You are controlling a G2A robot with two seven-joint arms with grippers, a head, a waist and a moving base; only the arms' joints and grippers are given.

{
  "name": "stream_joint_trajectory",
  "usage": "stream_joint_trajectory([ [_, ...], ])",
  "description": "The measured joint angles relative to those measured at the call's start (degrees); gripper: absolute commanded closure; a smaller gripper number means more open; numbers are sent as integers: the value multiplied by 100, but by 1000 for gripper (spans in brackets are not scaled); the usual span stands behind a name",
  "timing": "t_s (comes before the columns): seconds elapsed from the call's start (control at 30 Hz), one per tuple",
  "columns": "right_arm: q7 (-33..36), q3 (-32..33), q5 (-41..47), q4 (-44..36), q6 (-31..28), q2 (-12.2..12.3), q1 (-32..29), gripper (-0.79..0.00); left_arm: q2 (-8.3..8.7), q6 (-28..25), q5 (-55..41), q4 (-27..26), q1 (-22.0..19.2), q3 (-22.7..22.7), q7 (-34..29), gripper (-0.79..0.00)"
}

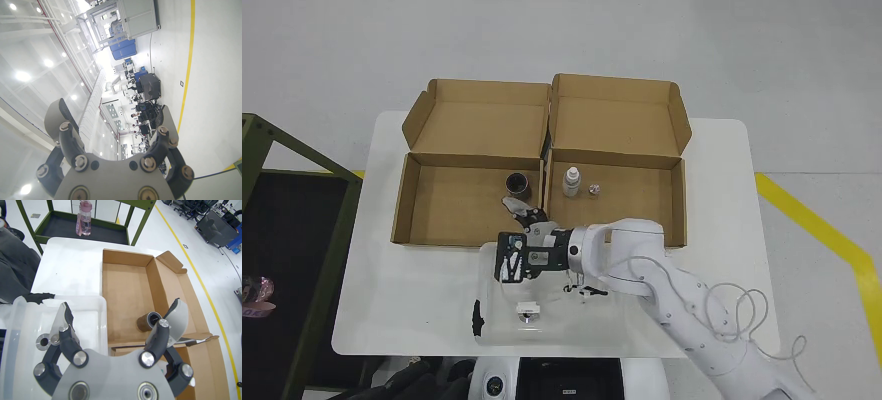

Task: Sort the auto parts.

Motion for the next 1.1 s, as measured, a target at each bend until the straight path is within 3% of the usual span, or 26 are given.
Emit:
stream_joint_trajectory([
  [0.5, -294, -15, -690, -372, -432, 246, -947, -785, 0, 0, 0, 0, 0, 0, 0, -785],
  [1.1, -549, -248, -1393, -85, -495, 373, -1167, -785, 0, 0, 0, 0, 0, 0, 0, -785],
])
